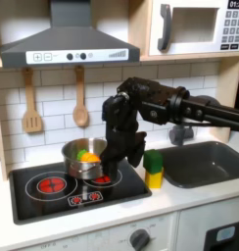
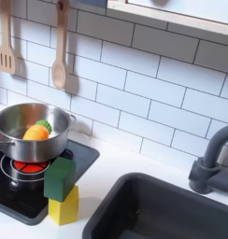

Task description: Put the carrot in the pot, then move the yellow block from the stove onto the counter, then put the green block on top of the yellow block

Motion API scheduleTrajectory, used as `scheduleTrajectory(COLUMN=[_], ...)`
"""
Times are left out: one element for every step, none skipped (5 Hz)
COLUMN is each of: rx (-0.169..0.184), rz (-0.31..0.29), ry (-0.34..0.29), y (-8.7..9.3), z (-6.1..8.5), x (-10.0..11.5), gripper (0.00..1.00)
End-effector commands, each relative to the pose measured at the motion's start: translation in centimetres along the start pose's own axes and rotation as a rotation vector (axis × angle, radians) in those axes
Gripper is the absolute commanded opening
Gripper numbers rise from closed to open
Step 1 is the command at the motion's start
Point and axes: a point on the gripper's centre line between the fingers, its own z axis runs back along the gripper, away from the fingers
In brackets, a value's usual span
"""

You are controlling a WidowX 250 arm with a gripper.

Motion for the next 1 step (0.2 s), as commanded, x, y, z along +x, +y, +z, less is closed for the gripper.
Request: scheduleTrajectory(rx=[0.0], rz=[-0.001], ry=[-0.001], y=[-0.03], z=[-0.01], x=[0.03], gripper=[1.0])
